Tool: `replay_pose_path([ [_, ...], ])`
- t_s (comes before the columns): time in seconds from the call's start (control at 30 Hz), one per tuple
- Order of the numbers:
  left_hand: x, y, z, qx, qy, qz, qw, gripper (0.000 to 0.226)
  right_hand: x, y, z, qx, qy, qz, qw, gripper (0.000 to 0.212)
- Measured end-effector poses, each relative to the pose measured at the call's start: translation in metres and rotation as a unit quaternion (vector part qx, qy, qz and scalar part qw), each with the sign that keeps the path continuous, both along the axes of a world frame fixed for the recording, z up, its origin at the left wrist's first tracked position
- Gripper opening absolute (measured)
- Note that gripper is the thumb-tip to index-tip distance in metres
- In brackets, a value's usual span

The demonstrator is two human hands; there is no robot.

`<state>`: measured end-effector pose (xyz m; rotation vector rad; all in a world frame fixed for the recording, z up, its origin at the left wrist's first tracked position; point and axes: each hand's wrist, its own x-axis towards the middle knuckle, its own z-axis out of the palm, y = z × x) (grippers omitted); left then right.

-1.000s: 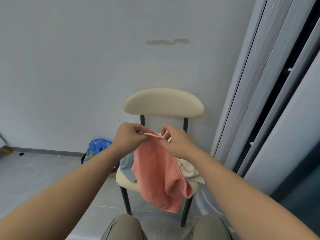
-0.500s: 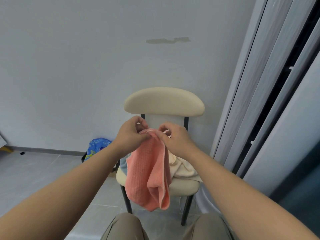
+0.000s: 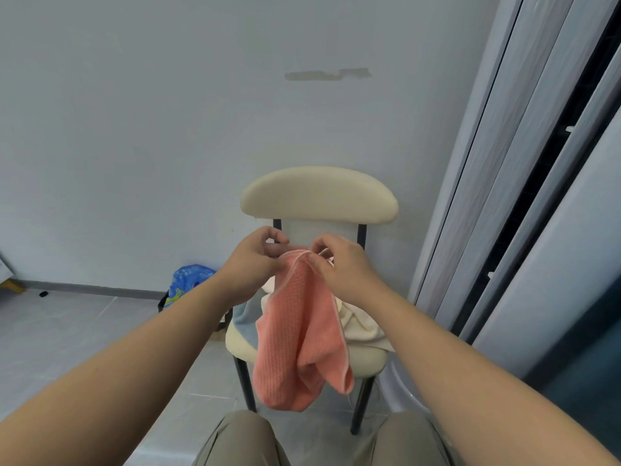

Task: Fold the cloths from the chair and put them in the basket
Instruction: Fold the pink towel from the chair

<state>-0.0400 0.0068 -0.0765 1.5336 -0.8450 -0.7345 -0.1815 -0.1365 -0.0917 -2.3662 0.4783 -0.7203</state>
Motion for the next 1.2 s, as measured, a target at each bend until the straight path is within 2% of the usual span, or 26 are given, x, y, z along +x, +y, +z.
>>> replay_pose_path([
  [0.07,0.001,-0.002,-0.002,-0.008,0.021,0.034,0.999,0.034,-0.001,0.0,0.001,-0.019,0.001,0.004,1.0,0.004],
  [0.2,-0.001,-0.007,-0.004,-0.002,0.011,0.106,0.994,0.032,-0.003,0.003,0.004,-0.037,0.016,0.032,0.999,0.004],
  [0.3,-0.001,-0.011,-0.002,0.002,0.003,0.083,0.997,0.033,-0.002,0.009,0.006,-0.048,0.035,0.057,0.997,0.002],
  [0.43,-0.001,-0.01,0.002,0.013,-0.032,0.036,0.999,0.036,0.002,0.007,0.005,-0.05,0.029,0.035,0.998,0.003],
  [0.77,-0.006,-0.01,0.012,0.044,-0.178,-0.014,0.983,0.04,-0.001,0.014,0.011,-0.077,0.036,0.056,0.995,0.026],
  [0.9,-0.009,-0.007,0.016,0.048,-0.144,-0.033,0.988,0.041,-0.001,0.013,0.012,-0.088,0.048,0.051,0.994,0.02],
  [1.07,-0.013,-0.008,0.01,0.01,0.006,0.002,1.0,0.046,0.001,0.007,0.014,-0.087,0.048,0.006,0.995,0.013],
  [1.1,-0.013,-0.006,0.006,0.015,-0.019,0.004,1.0,0.042,0.001,0.005,0.014,-0.084,0.044,-0.005,0.995,0.012],
  [1.2,-0.011,0.001,-0.009,0.072,-0.185,-0.005,0.98,0.025,0.001,-0.004,0.02,-0.058,0.022,-0.027,0.998,0.005],
])
